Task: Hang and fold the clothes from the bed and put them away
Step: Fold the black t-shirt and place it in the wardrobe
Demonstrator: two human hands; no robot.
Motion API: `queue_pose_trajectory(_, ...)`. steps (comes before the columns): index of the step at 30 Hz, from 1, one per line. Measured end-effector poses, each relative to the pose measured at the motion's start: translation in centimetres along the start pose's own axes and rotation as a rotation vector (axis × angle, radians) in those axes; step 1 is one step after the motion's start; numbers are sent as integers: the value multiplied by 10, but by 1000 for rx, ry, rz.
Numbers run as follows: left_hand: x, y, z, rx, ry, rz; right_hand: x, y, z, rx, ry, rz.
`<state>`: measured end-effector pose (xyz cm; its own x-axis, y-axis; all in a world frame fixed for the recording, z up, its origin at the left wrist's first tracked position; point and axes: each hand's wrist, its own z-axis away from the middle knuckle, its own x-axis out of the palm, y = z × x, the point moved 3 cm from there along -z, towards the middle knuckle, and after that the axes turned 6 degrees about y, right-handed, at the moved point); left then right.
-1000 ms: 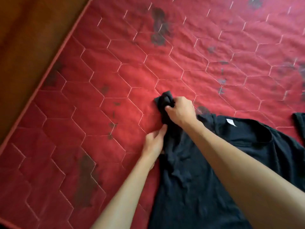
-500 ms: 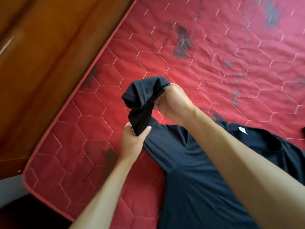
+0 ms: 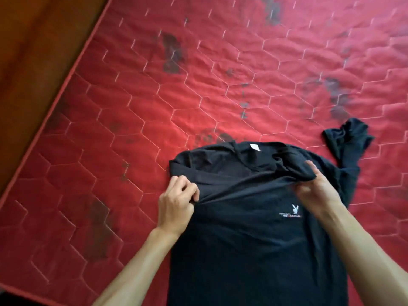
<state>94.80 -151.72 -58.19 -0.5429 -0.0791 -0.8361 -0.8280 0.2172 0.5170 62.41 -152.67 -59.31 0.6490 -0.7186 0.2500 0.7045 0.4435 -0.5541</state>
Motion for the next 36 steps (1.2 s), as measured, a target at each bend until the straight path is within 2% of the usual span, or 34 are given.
queue_pose_trajectory(3, 49, 37, 19, 92, -199, 10, -75, -10, -7, -39, 303, 69)
queue_pose_trajectory(7, 106, 65, 57, 172, -464, -22, -142, -6, -4, 49, 484, 406)
queue_pose_trajectory(9, 118, 75, 68, 169, -478, -55, -153, -3, -8, 33, 435, 617)
queue_pose_trajectory(11, 124, 86, 67, 149, -442, -90, -155, -4, -15, -74, 427, 825)
queue_pose_trajectory(15, 138, 108, 42, 78, -393, -134, -142, -8, -34, -329, 385, 1089)
queue_pose_trajectory(18, 158, 122, 24, 72, -461, -122, -140, -13, -45, -416, 313, 1090)
queue_pose_trajectory(21, 174, 139, 13, 73, -525, -76, -149, -29, -45, -523, 251, 917)
queue_pose_trajectory(23, 178, 151, 8, 144, -461, -78, -156, -45, -37, -717, 247, 843)
queue_pose_trajectory(26, 179, 165, 7, 279, -310, -92, -177, -54, -27, -936, 252, 1075)
queue_pose_trajectory(28, 183, 164, 17, 343, -323, -128, -204, -48, -33, -892, 233, 1255)
queue_pose_trajectory(30, 188, 160, 30, 385, -419, -168, -232, -45, -40, -789, 298, 1358)
queue_pose_trajectory(33, 190, 162, 40, 369, -498, -85, -244, -56, -49, -649, 470, 1229)
queue_pose_trajectory(36, 195, 182, 38, 387, -465, -10, -214, -66, -65, -616, 433, 1170)
